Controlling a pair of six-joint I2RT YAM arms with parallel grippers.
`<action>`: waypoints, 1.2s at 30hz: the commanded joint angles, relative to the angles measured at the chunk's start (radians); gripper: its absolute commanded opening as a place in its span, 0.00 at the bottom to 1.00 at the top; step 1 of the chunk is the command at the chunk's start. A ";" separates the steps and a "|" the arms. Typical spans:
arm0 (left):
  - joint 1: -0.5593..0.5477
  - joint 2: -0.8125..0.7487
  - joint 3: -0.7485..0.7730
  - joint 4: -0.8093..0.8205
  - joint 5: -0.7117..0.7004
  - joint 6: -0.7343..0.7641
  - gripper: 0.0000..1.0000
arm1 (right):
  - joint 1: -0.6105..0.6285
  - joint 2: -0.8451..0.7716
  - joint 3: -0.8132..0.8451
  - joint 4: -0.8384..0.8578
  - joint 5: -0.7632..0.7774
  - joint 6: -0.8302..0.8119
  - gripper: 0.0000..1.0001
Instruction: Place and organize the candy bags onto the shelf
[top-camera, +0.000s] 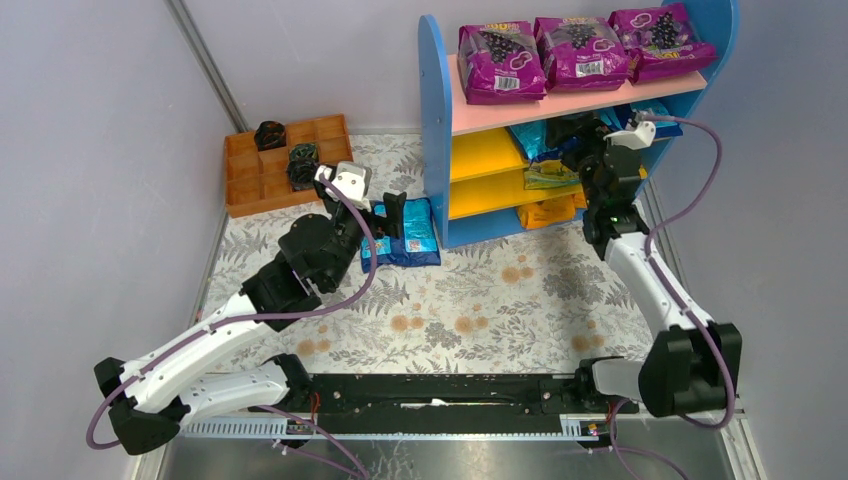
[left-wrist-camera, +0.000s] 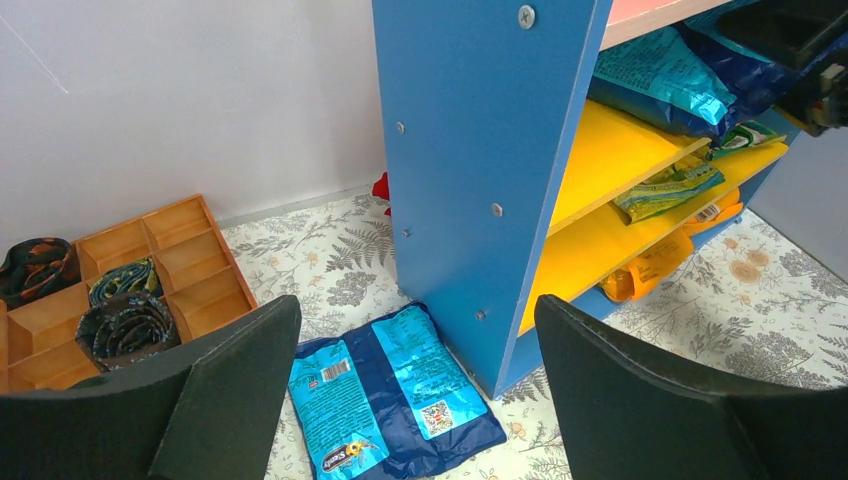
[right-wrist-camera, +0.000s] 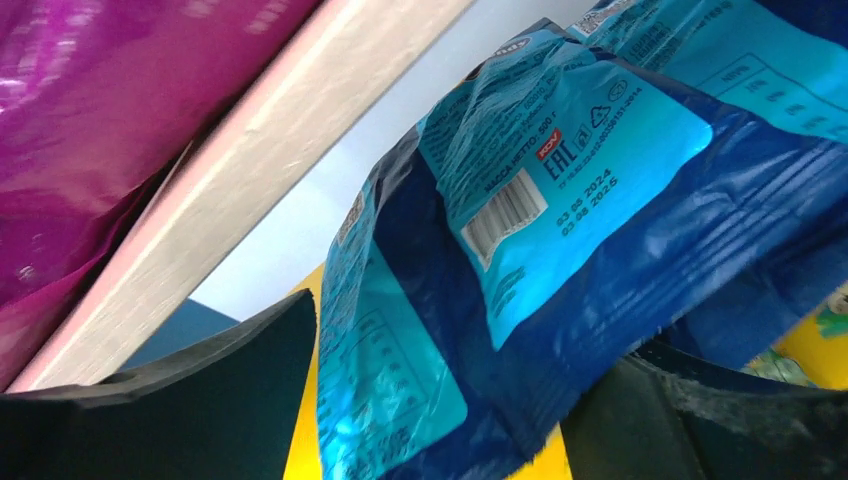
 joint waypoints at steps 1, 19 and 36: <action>0.001 0.003 0.006 0.036 0.013 -0.005 0.91 | -0.005 -0.118 0.038 -0.192 -0.022 0.002 0.93; 0.000 0.008 0.009 0.036 0.011 -0.005 0.91 | -0.005 -0.175 0.121 -0.458 -0.391 -0.047 0.83; 0.002 0.015 0.007 0.036 -0.002 -0.005 0.91 | -0.005 -0.042 0.142 -0.349 -0.380 0.036 0.31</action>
